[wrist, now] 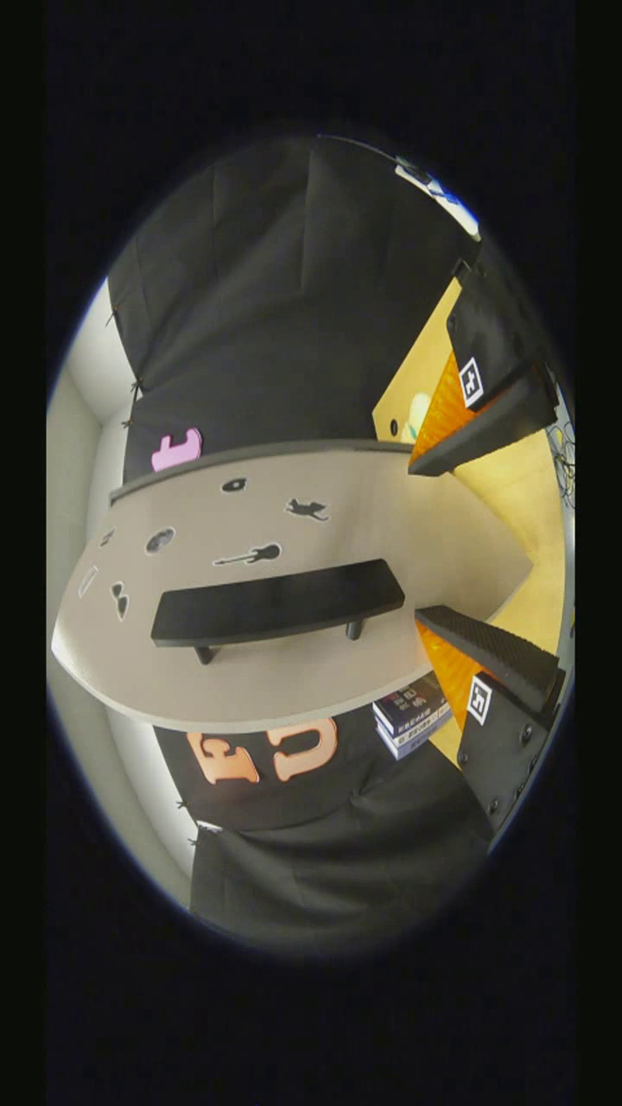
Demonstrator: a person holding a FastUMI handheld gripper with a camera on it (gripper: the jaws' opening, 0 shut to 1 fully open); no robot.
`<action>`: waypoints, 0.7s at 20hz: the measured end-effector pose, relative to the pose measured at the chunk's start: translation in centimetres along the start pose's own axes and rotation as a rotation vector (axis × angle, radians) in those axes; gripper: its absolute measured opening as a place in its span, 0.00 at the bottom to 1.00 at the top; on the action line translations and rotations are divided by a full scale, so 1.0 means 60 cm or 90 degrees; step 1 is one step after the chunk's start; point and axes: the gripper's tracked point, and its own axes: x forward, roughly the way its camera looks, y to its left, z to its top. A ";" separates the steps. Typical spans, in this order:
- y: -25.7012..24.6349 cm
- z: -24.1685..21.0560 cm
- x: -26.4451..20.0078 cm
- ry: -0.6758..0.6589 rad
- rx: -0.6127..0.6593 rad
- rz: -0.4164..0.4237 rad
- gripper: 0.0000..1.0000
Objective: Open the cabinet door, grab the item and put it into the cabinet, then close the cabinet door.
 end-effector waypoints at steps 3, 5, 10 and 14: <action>0.043 0.000 0.083 0.003 -0.031 0.011 0.98; 0.053 0.005 0.141 0.000 -0.043 0.014 0.98; 0.061 0.013 0.225 0.000 -0.018 0.019 0.97; 0.068 0.015 0.244 -0.004 0.003 0.017 0.98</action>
